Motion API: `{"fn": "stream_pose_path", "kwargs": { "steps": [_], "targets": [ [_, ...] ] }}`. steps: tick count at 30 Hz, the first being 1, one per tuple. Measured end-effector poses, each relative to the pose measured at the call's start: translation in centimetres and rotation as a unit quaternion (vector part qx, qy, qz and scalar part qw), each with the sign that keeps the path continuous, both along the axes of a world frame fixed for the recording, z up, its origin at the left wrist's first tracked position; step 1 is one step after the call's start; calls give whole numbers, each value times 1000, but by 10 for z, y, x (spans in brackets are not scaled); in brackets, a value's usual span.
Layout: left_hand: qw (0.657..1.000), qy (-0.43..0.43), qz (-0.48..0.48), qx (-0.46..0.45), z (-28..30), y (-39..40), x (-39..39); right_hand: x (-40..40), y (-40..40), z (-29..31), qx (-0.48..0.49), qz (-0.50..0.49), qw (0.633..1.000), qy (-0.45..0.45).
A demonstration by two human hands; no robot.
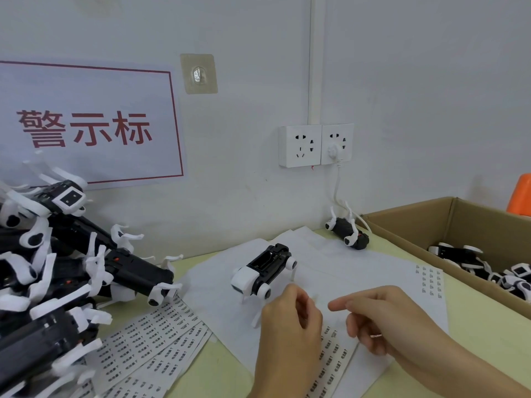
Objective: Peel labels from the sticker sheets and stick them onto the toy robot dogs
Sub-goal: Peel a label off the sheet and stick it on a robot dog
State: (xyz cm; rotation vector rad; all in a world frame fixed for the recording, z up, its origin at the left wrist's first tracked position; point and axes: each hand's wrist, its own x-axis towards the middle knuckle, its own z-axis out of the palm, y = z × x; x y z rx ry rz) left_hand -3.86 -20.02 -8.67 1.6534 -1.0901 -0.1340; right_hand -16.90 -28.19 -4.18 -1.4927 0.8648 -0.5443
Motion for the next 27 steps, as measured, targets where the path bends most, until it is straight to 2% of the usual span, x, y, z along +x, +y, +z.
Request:
{"fn": "stream_pose_path", "kwargs": {
  "steps": [3, 6, 12, 20, 27],
  "targets": [
    [999, -40, 1, -1, 0, 0, -2, -4, -2, 2, 41, 6, 999, 15],
    [993, -115, -7, -16, 0, 3, -7, -6, -2, 6, 93, 2, 995, 25],
    [959, -280, -29, -33, 1, 4, -9, -8, -2, 9, 126, -9, 991, 35],
    [932, -358, -10, -51, -1, 1, -11, -9, -5, 6, 139, -31, 989, 29],
    [939, -336, -42, -60, -2, 2, -10, -7, -6, 2, 124, -36, 991, 20]
  ]
}}
